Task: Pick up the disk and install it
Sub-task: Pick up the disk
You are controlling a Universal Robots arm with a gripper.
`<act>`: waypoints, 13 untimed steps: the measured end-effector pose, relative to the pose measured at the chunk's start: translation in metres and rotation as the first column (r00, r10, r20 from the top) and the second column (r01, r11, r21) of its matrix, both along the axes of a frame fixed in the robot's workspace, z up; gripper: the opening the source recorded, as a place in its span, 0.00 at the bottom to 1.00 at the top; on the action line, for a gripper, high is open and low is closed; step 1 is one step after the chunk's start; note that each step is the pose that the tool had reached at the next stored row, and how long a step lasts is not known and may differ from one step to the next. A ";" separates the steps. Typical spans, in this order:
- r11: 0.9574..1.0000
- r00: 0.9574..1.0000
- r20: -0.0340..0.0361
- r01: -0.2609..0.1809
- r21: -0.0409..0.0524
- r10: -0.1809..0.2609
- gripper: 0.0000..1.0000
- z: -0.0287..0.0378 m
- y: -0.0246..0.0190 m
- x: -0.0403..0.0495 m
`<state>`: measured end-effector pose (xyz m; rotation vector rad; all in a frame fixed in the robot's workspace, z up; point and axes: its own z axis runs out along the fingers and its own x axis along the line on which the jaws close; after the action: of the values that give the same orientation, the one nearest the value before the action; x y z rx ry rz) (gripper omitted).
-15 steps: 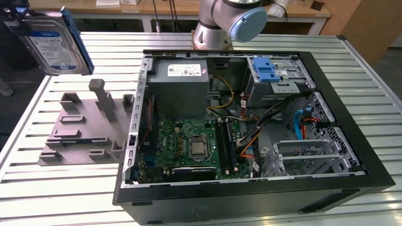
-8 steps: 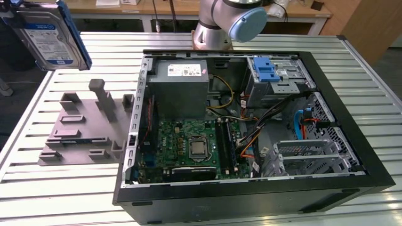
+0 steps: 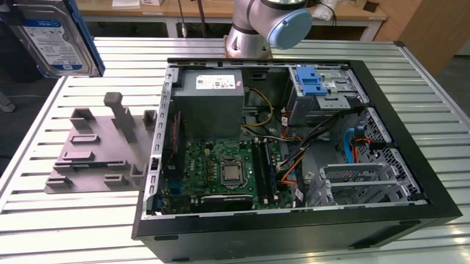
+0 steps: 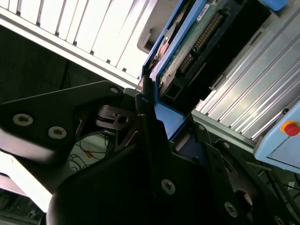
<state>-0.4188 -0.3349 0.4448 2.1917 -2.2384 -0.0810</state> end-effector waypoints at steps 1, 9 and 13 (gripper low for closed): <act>1.000 1.000 0.000 0.000 0.000 0.000 0.36 0.0016 0.0000 0.0000; 1.000 1.000 0.000 0.000 0.000 0.000 0.36 0.0067 0.0000 0.0000; 1.000 1.000 0.000 0.000 0.000 0.000 0.36 0.0067 -0.0033 0.0000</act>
<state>-0.4188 -0.3382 0.4515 2.1921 -2.2378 -0.0809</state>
